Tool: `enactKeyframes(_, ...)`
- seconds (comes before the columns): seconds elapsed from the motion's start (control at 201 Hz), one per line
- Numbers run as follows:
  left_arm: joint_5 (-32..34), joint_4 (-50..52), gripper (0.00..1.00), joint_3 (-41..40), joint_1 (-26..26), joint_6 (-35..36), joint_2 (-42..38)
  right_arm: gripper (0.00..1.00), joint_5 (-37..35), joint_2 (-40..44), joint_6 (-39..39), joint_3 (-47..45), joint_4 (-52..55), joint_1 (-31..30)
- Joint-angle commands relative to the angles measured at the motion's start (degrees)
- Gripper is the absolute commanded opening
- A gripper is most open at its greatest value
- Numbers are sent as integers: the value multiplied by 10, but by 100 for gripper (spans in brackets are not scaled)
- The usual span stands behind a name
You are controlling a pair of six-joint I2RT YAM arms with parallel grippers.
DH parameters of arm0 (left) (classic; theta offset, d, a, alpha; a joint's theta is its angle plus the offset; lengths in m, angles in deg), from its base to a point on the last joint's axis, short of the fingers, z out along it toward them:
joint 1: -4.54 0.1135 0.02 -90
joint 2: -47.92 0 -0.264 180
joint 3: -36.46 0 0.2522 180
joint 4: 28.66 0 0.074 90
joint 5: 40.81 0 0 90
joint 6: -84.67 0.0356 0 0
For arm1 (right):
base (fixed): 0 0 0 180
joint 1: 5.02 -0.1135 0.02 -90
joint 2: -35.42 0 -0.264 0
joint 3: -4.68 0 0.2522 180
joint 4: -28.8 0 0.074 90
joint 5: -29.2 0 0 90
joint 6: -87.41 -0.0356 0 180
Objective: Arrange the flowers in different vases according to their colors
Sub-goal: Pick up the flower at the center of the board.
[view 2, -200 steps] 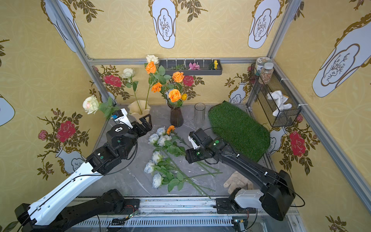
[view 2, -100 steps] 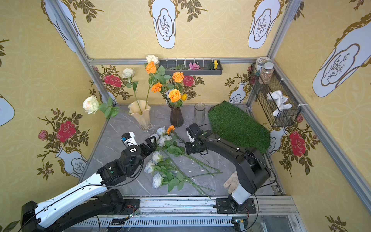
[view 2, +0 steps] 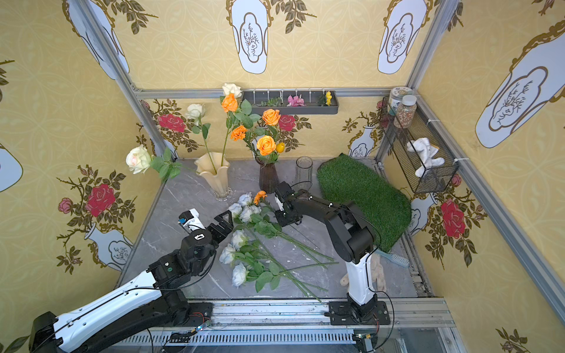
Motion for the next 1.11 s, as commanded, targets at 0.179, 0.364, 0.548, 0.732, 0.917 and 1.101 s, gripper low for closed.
enactKeyframes(0.179,12,-29,100,4,0,8,16,31,-41,-42,24,27,7,-8)
enactKeyframes(0.364,17,-33,100,0,1,7,12,0,-63,-52,41,20,23,-16)
enactKeyframes(0.548,18,-33,100,1,2,7,16,0,-124,-22,71,-22,10,-20)
enactKeyframes(0.732,19,-28,100,5,1,4,23,0,-152,57,116,-61,-17,-22)
enactKeyframes(0.917,21,-21,100,7,1,-1,23,0,-148,151,163,-96,-52,-45)
enactKeyframes(1.101,22,-16,100,5,1,-7,19,0,-114,235,157,-104,-71,-72)
